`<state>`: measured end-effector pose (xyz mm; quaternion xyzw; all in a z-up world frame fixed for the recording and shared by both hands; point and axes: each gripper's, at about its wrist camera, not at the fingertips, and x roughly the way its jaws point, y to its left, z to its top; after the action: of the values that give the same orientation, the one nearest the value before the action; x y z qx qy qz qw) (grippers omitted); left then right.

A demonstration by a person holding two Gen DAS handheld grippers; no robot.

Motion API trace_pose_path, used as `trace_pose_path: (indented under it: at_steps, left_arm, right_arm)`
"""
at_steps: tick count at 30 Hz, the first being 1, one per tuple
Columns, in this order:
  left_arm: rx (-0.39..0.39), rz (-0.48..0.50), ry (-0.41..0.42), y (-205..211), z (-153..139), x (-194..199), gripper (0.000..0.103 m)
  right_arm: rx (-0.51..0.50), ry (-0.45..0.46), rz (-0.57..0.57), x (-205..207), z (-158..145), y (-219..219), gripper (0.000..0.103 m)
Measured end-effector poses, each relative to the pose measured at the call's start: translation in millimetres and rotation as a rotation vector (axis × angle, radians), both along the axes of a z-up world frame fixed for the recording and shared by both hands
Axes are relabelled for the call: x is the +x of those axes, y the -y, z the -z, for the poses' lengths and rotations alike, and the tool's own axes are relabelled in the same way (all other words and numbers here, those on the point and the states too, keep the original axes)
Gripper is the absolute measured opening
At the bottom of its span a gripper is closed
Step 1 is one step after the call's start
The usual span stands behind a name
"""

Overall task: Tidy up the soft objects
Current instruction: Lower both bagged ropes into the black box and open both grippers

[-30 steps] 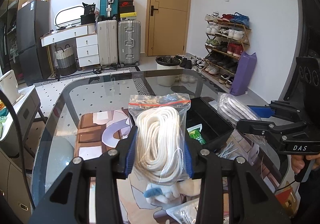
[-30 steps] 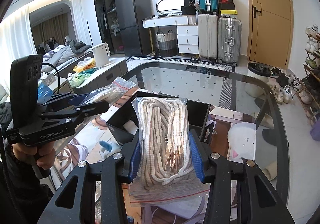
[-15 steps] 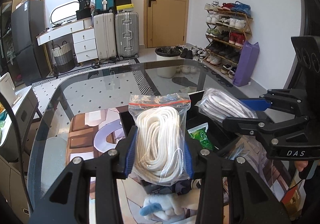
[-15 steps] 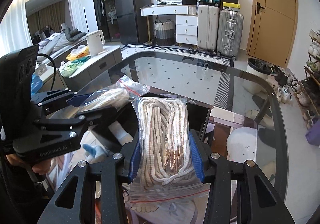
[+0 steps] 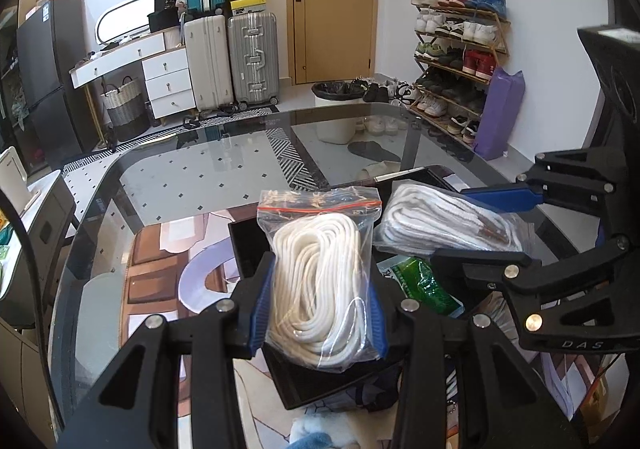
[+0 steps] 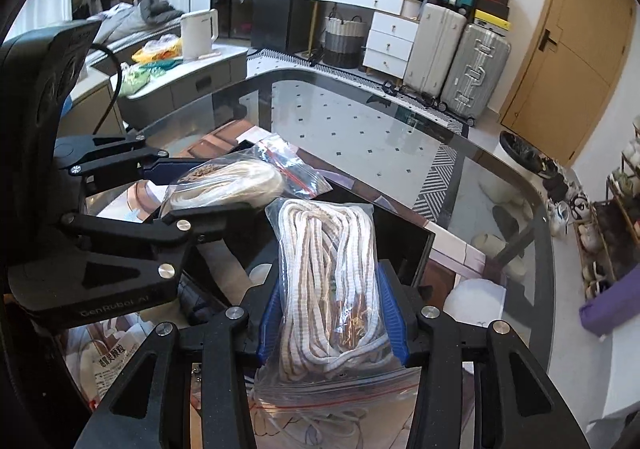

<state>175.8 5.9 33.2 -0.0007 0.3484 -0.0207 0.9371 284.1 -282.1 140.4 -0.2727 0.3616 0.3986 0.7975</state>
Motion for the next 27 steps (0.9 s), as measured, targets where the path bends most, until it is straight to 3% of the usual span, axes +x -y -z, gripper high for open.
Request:
trace_pose_path:
  at_steps: [11,27]
  left_arm:
    - [0.027,0.018,-0.021,5,8,4,0.04]
    - [0.058,0.072,-0.033,5,7,1,0.042]
  right_arm:
    - [-0.069,-0.023,-0.025,14,17,-20,0.045]
    - [-0.003,-0.094,-0.003,4,22,-12,0.053]
